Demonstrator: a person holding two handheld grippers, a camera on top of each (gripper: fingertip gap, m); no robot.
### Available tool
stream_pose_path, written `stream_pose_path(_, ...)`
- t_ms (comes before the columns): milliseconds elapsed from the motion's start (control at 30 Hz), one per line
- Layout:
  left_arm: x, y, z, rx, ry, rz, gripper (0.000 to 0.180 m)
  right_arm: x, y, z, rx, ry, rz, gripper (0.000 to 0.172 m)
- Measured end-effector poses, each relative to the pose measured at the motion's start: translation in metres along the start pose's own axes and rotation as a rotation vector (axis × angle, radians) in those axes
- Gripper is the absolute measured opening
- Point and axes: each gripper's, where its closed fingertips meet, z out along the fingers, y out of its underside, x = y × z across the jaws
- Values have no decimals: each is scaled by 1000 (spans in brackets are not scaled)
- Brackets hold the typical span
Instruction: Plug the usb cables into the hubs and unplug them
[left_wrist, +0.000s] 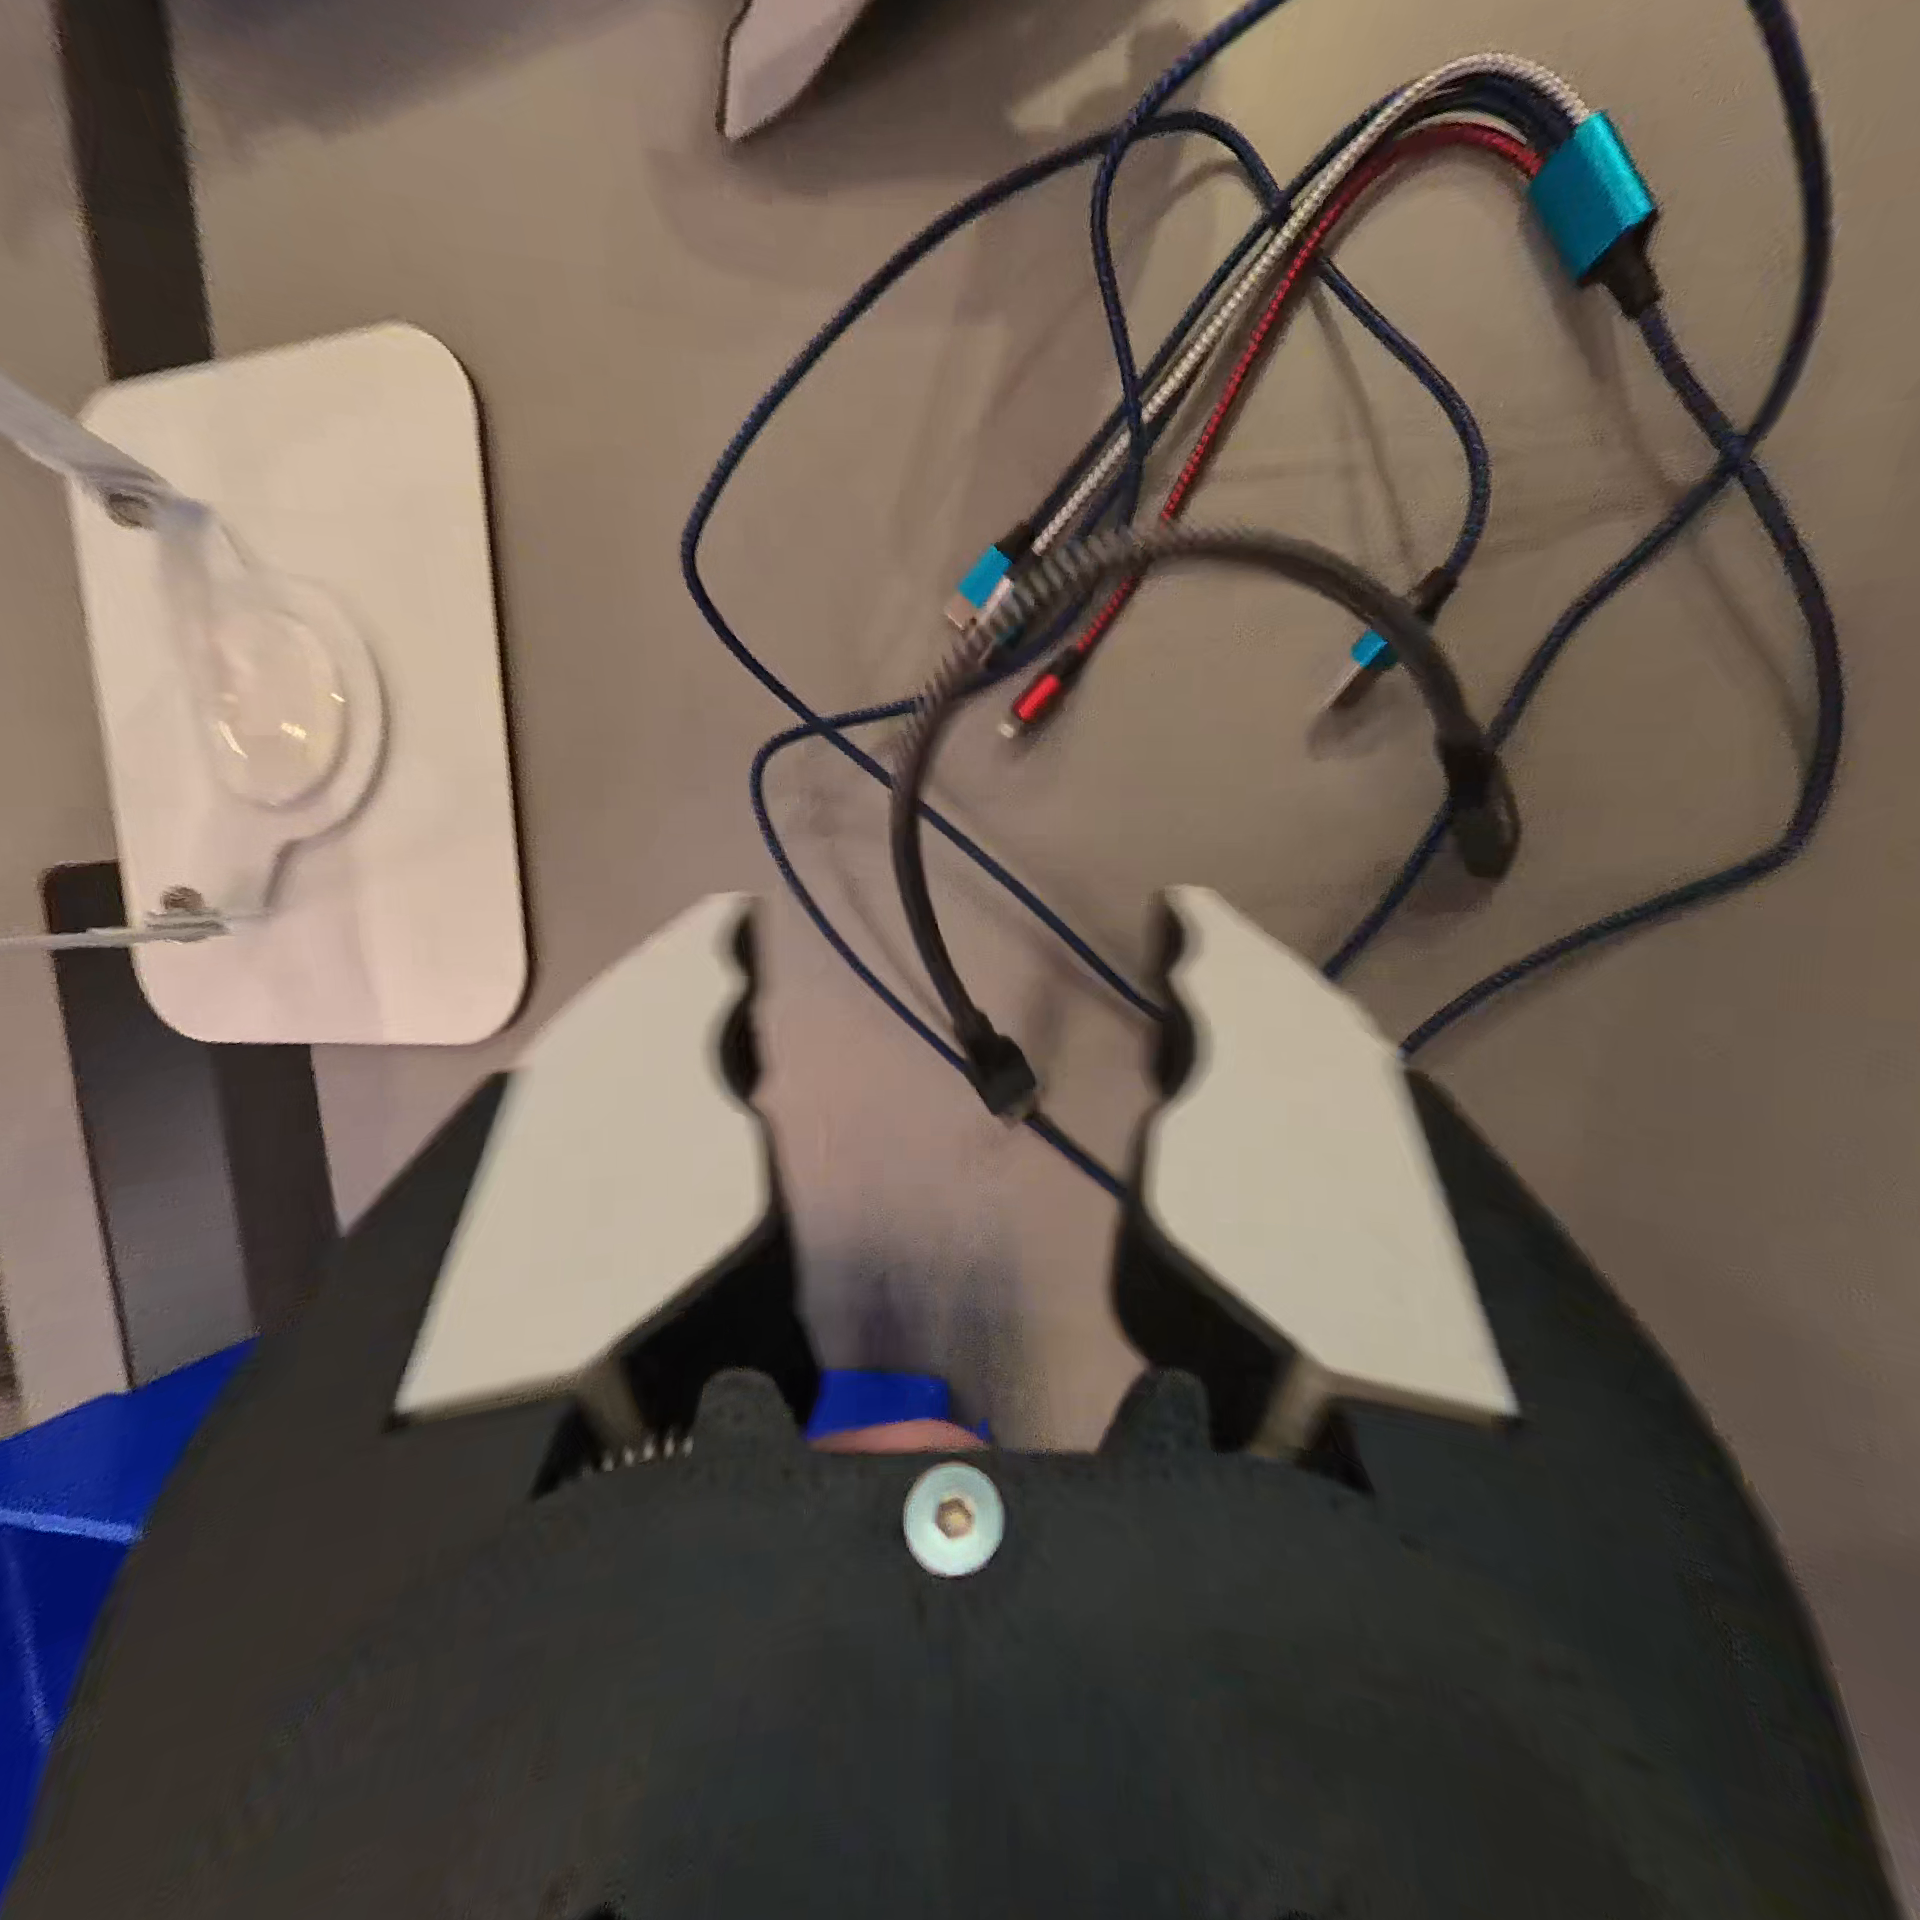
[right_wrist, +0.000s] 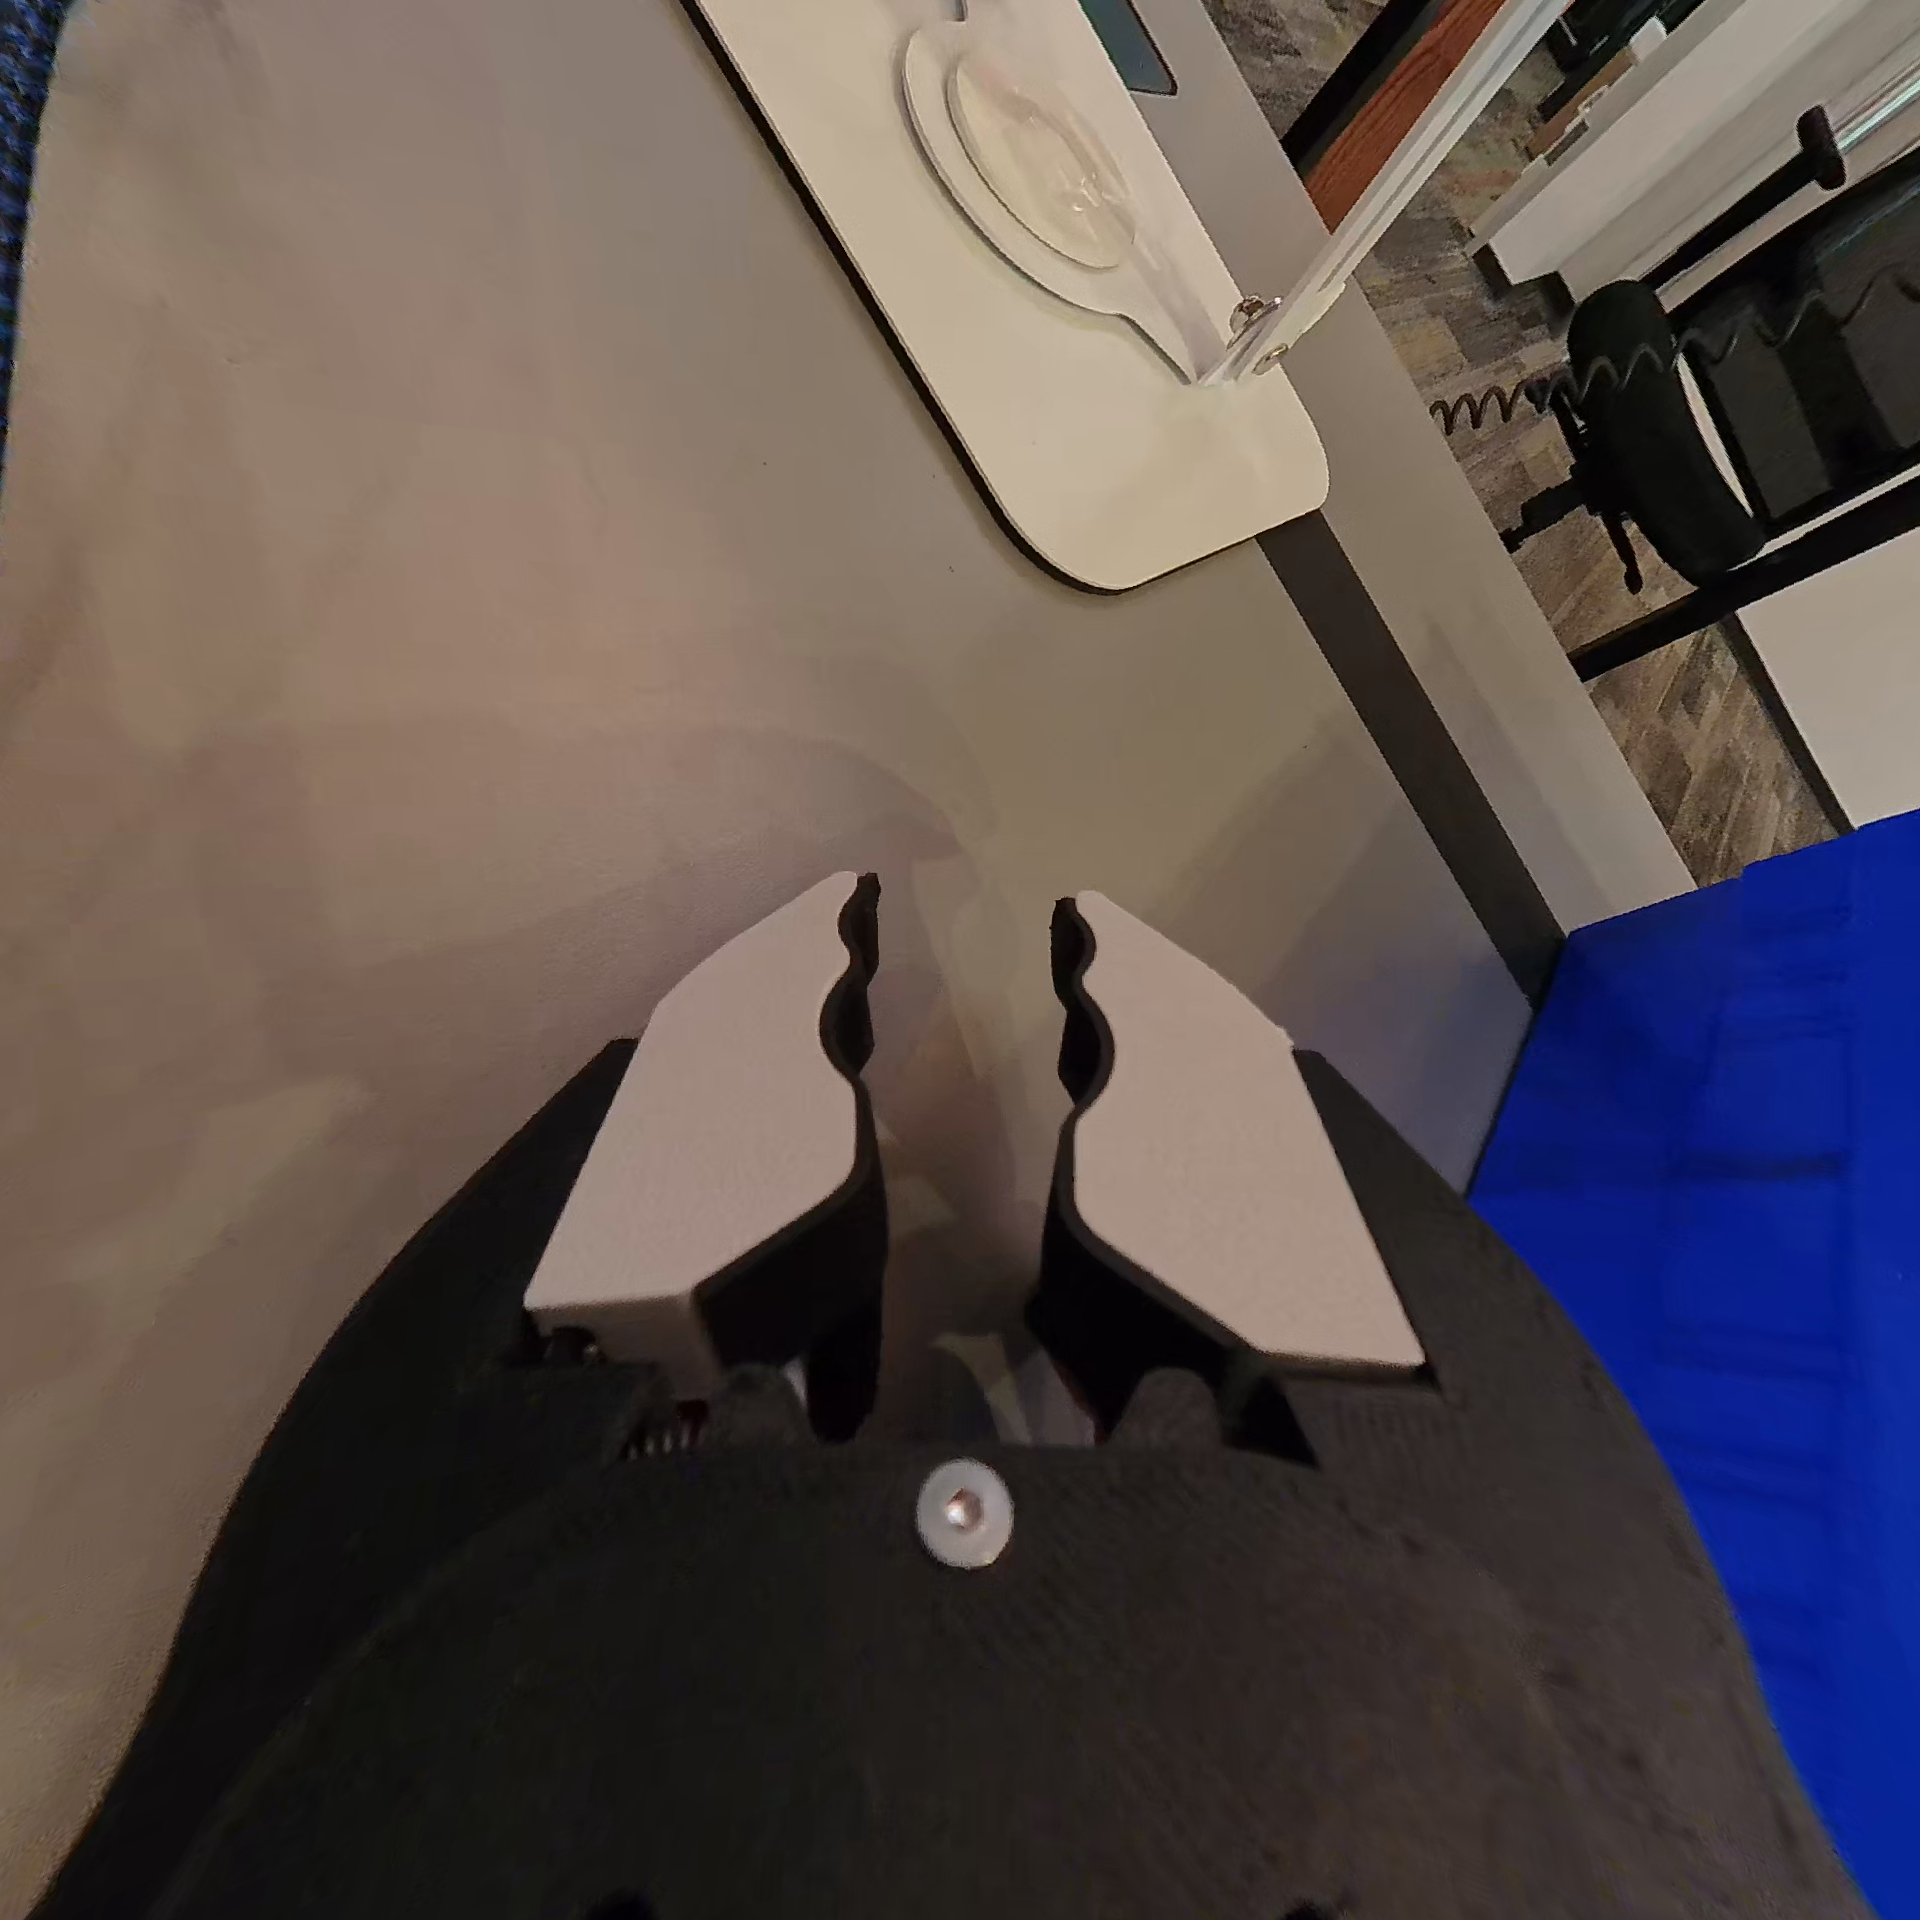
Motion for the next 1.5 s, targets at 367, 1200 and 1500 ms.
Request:
stream_pose_path(367, -195, 172, -73, -176, -307, -109, 25, -1, 0, 0, 5, -20, 13, 34)
stream_pose_path(1200, -229, 201, -127, -117, -538, -367, 10, -1, -1, 0, 8, -37, 25, 36)
stream_pose_path(1500, -137, 81, -205, 74, -650, -359, 9, -1, -1, -1, 10, -46, 33, 37)
